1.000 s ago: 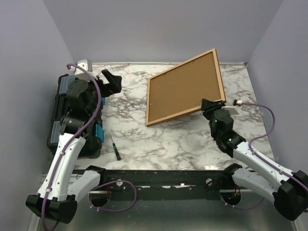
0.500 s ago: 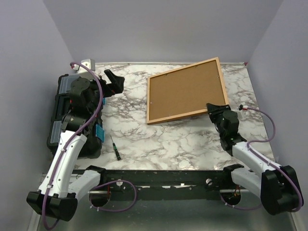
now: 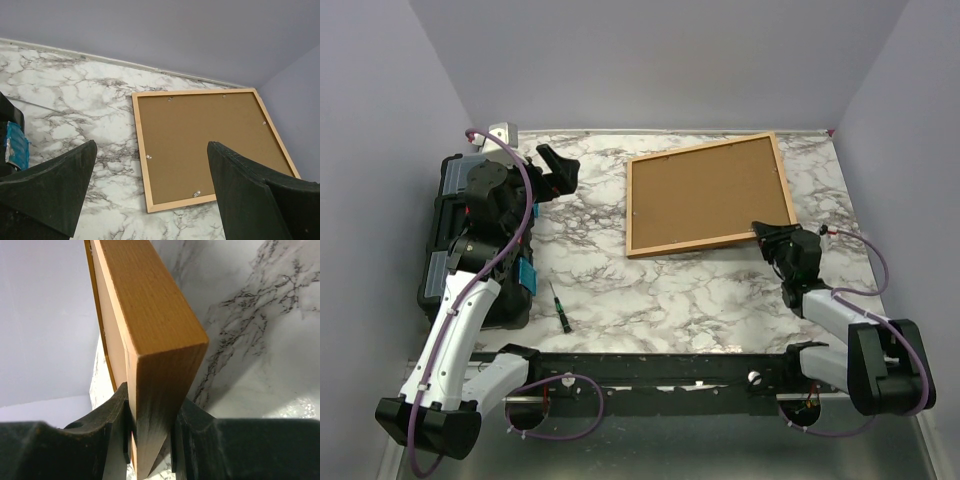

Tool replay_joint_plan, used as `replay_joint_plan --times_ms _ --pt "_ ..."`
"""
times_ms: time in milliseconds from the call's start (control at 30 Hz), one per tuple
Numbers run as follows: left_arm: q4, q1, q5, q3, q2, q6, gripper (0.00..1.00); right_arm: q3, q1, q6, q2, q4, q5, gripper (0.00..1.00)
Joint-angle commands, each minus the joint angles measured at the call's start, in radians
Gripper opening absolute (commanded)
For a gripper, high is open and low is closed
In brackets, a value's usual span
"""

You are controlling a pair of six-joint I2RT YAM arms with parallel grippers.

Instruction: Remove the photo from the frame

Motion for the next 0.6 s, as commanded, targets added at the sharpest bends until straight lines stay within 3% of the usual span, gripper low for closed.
replay_joint_plan --times_ms 0,200,367,567 --pt "0.018 0.006 0.029 -0.002 -0.002 -0.009 0.94 -0.044 -0.043 -0.139 0.058 -0.137 0.002 0.20" --pt "0.020 0.006 0.042 -0.002 0.003 -0.016 0.94 -0.080 -0.134 -0.110 0.096 -0.100 -0.062 0.28" --pt "0.027 0.007 0.058 -0.006 0.006 -0.023 0.94 -0.097 -0.249 -0.102 0.184 -0.004 -0.205 0.25" --pt "0.031 0.007 0.070 -0.008 0.014 -0.030 0.94 -0.074 -0.329 -0.102 0.252 0.026 -0.244 0.25"
